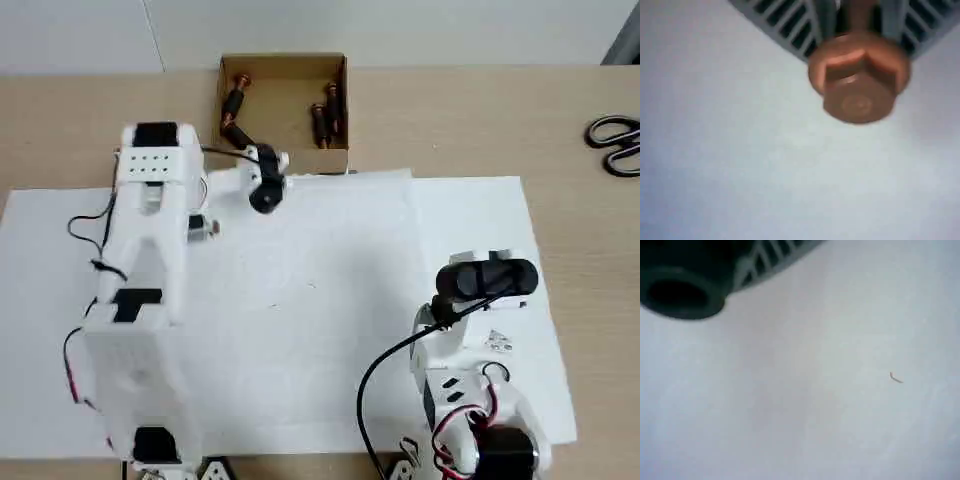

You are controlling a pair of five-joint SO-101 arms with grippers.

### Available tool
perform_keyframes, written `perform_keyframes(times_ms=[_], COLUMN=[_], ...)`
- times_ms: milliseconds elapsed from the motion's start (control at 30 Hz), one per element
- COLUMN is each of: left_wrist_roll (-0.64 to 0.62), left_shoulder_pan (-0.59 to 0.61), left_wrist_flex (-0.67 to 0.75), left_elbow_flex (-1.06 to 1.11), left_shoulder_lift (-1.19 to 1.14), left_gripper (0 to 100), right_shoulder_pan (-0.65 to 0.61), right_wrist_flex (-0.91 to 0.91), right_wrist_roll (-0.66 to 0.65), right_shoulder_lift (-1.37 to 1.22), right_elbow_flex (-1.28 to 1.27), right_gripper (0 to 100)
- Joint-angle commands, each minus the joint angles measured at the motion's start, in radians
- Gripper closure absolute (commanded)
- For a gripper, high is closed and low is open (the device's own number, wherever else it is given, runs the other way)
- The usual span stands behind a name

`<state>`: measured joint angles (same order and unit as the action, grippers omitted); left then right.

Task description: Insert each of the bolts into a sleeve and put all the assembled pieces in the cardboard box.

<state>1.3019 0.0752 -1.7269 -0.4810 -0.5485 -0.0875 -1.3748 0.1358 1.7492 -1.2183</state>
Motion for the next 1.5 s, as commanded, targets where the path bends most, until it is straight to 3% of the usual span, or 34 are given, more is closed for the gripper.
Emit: perform_keyframes(times_ms=[0,200,367,567,933,1167,1300,1467], left_wrist_roll=[-0.028,-0.244,-0.591,-0.813,-1.560,-1.916,-2.002,-2.058], left_shoulder_pan=[-0.017,-0.023,-0.028,-0.038,-0.183,-0.218,-0.273,-0.341], left_wrist_flex=[-0.026,-0.025,-0.023,-0.008,0.048,0.315,0.489,0.806], left_elbow_flex=[-0.042,-0.042,-0.048,-0.044,0.082,0.430,0.737,1.155], left_shoulder_lift=[0.167,0.310,0.425,0.598,0.856,1.054,1.212,1.459], left_gripper=[100,100,100,100,100,100,100,100], right_shoulder_pan=[0.005,0.002,-0.035,-0.162,-0.312,-0.390,-0.438,-0.470], right_wrist_flex=[0.024,0.024,0.039,0.140,0.503,0.653,0.711,0.762], right_wrist_roll=[0.005,0.002,-0.002,-0.141,-0.181,-0.181,-0.181,-0.180], right_shoulder_lift=[0.010,0.010,0.010,0.002,0.001,0.005,0.002,0.008], right_elbow_flex=[0.012,0.058,0.130,0.140,-0.075,-0.213,-0.262,-0.311], right_gripper=[99.5,99.5,99.5,99.5,99.5,99.5,99.5,99.5])
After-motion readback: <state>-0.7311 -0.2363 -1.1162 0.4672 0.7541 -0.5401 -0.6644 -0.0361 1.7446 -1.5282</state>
